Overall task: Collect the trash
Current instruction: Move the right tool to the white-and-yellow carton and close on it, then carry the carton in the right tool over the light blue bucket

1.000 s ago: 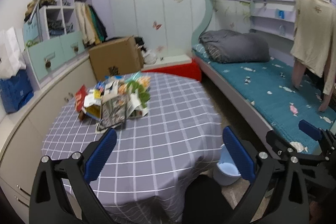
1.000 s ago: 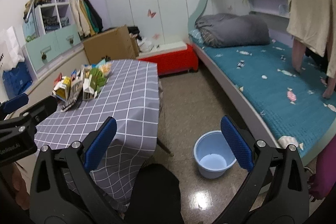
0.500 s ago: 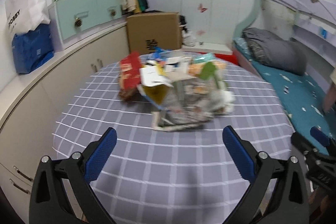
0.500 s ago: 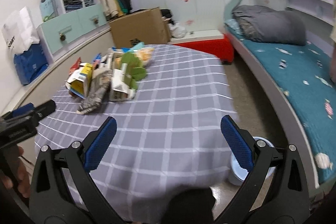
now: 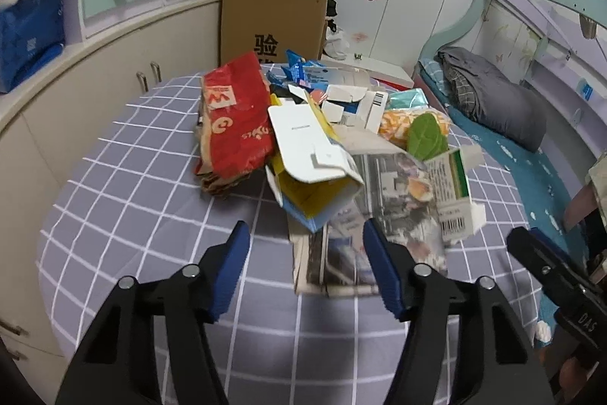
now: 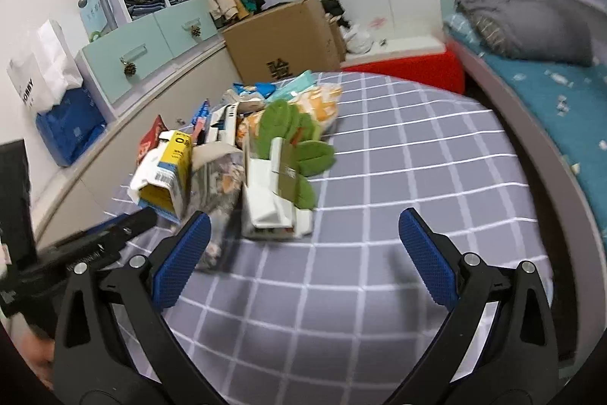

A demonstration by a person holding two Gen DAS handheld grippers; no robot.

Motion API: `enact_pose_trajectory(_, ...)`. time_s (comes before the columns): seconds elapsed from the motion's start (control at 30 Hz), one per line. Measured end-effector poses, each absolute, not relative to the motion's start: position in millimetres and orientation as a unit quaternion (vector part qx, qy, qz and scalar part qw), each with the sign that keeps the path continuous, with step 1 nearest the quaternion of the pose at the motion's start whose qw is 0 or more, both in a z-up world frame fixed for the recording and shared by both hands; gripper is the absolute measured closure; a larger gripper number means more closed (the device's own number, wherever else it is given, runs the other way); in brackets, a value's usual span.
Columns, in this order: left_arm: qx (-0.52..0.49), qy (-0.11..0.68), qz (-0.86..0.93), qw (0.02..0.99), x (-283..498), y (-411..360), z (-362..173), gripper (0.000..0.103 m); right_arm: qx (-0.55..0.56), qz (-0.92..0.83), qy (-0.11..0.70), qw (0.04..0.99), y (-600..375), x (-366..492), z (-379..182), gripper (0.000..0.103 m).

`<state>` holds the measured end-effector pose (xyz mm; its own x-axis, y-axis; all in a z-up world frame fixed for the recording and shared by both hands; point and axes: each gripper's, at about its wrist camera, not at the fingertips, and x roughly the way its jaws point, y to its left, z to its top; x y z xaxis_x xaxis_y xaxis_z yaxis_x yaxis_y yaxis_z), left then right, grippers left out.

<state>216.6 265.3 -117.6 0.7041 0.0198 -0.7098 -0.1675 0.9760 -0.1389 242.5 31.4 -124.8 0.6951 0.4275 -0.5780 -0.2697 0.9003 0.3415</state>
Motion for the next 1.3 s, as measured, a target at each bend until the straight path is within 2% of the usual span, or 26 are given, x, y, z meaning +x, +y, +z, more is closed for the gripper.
enact_pose_trajectory(0.07, -0.097, 0.383, 0.052, 0.917, 224.3, 268.1, -119.4, 0.045, 0.121, 0.197, 0.345, 0.91, 36.2, 251.1, -126.1, 0.006)
enact_pose_trajectory(0.13, -0.099, 0.388, 0.055, 0.915, 232.4, 272.0, -122.3, 0.053, 0.13, 0.204, 0.351, 0.905, 40.9, 259.9, -127.7, 0.006)
enact_pose_trajectory(0.23, -0.112, 0.394, 0.051, 0.911, 239.4, 279.4, -126.9, 0.069, 0.139, 0.212, 0.365, 0.896, 47.5, 274.6, -133.3, 0.009)
enact_pose_trajectory(0.27, -0.117, 0.395, 0.05, 0.91, 241.4, 281.5, -127.8, 0.079, 0.145, 0.217, 0.37, 0.891, 48.9, 278.5, -134.9, 0.011)
enact_pose_trajectory(0.3, -0.122, 0.396, 0.048, 0.909, 242.9, 283.9, -128.6, 0.089, 0.154, 0.224, 0.378, 0.885, 49.9, 283.9, -137.7, 0.016)
enact_pose_trajectory(0.37, -0.129, 0.393, 0.043, 0.909, 243.7, 285.0, -128.6, 0.096, 0.166, 0.23, 0.39, 0.876, 50.6, 291.7, -143.0, 0.026)
enact_pose_trajectory(0.4, -0.129, 0.391, 0.044, 0.91, 242.7, 285.1, -128.0, 0.099, 0.174, 0.237, 0.396, 0.87, 51.2, 294.5, -145.8, 0.039)
enact_pose_trajectory(0.43, -0.127, 0.386, 0.047, 0.913, 240.9, 284.8, -126.6, 0.099, 0.183, 0.246, 0.4, 0.864, 51.7, 297.9, -148.8, 0.048)
enact_pose_trajectory(0.47, -0.124, 0.382, 0.049, 0.915, 239.0, 283.9, -125.1, 0.1, 0.192, 0.253, 0.403, 0.858, 50.7, 298.9, -150.3, 0.062)
enact_pose_trajectory(0.97, -0.123, 0.307, 0.032, 0.943, 176.7, 242.7, -78.2, 0.101, 0.206, 0.237, 0.325, 0.892, -2.1, 248.4, -111.9, 0.063)
enact_pose_trajectory(1.3, -0.094, 0.271, -0.062, 0.956, 148.4, 150.3, -42.1, 0.101, 0.267, 0.21, 0.284, 0.896, -92.3, 199.2, -99.7, 0.063)
